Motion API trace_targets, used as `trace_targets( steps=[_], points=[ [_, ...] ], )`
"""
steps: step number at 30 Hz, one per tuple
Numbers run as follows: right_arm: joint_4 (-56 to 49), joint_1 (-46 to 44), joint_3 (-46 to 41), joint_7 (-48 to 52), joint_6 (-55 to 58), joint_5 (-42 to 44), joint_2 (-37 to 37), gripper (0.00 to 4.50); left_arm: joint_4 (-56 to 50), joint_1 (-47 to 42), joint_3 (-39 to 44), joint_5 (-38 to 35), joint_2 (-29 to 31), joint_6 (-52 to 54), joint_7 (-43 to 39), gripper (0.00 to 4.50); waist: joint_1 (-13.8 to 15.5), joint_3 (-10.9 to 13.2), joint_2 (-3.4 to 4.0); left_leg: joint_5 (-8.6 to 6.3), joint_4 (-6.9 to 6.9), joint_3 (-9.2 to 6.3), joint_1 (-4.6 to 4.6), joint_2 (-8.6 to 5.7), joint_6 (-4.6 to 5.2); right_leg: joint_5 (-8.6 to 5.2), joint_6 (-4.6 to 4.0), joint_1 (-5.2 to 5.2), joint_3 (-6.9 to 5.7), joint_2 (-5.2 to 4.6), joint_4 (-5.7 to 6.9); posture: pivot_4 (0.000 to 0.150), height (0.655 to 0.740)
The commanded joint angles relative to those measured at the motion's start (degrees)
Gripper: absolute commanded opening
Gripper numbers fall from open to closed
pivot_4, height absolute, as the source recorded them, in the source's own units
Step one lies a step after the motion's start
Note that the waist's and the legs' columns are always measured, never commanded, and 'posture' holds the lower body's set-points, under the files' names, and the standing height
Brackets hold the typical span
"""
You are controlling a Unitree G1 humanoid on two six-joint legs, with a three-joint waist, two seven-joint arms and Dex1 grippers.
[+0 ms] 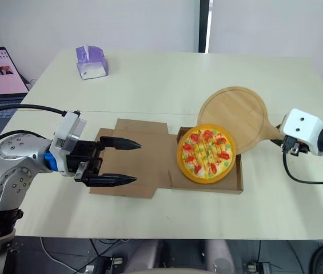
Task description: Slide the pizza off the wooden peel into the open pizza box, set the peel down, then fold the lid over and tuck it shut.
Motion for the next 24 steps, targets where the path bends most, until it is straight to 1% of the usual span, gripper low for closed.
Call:
trace_targets(
  steps=[1,4,6,10,12,14,16,19,24],
  points=[
    [4.5,-6.6,-2.0,-2.1,-4.3,-1.9,-1.4,1.57,-1.9,-0.3,1.6,-1.2,0.6,-1.1,-0.2,4.5,0.0,0.0,0.01,0.01,0.0,0.02,0.0,0.0,-0.01,0.0,0.0,-0.01,0.01,0.0,0.0,0.15,0.7218],
    [9.7,-11.4,-2.7,-1.9,-5.6,-2.4,-2.1,1.57,-1.8,-0.5,1.4,-1.2,0.3,-1.1,-0.2,4.5,-0.1,0.0,0.02,0.01,-0.01,0.04,0.0,0.01,-0.02,0.0,-0.02,-0.03,0.01,0.0,0.02,0.15,0.7218],
    [11.8,-12.6,-3.4,-1.5,-5.4,-2.4,-2.4,1.57,-1.7,-0.6,1.4,-1.3,0.1,-1.2,-0.2,4.5,0.0,0.0,0.02,0.02,-0.01,0.02,-0.01,0.01,-0.03,0.0,-0.04,-0.05,0.0,0.0,0.02,0.15,0.7218],
    [11.8,-9.2,-7.8,-2.3,-0.6,0.0,-1.7,1.57,-1.8,-0.9,1.2,-1.7,-0.9,-1.5,0.0,4.5,0.3,0.0,0.02,0.01,-0.03,-0.03,-0.04,0.01,-0.02,0.0,-0.05,-0.04,-0.03,-0.01,0.01,0.15,0.7218],
    [8.9,-5.2,-11.5,-3.4,5.0,2.0,-0.1,1.57,-2.0,-1.2,1.2,-2.0,-1.6,-1.8,0.2,4.5,0.4,0.0,0.02,0.0,-0.02,-0.04,-0.06,-0.01,0.0,0.0,-0.05,-0.03,-0.04,-0.05,0.01,0.15,0.7218],
    [3.6,0.7,-16.9,-5.6,13.8,4.9,3.2,1.57,-2.3,-1.8,1.1,-2.6,-2.5,-1.7,0.7,4.5,0.6,0.0,0.0,-0.01,-0.02,-0.1,-0.08,-0.02,0.01,0.0,-0.04,-0.01,-0.07,-0.07,0.0,0.15,0.7218],
    [-0.5,4.4,-19.9,-7.0,18.9,6.2,5.1,1.57,-2.4,-2.2,1.1,-3.0,-2.8,-1.5,1.1,4.5,0.7,0.0,0.01,-0.01,-0.01,-0.13,-0.1,-0.02,0.01,0.0,-0.04,-0.01,-0.08,-0.07,0.02,0.15,0.7218],
    [-9.9,13.4,-26.0,-11.1,29.7,8.4,12.0,1.57,-2.9,-3.6,0.4,-3.7,-3.9,-0.8,2.3,4.5,0.6,0.0,0.06,-0.03,-0.01,-0.1,-0.06,-0.02,0.05,0.0,-0.04,0.0,-0.05,-0.07,0.08,0.15,0.7218],
    [-17.8,20.2,-31.0,-16.3,39.0,10.6,19.3,1.57,-2.9,-6.0,-0.8,-4.6,-4.4,0.8,2.8,4.5,0.5,0.0,0.06,-0.08,0.03,-0.1,-0.01,-0.01,0.15,0.0,-0.03,0.05,-0.02,-0.03,0.13,0.15,0.7218]
  ],
)
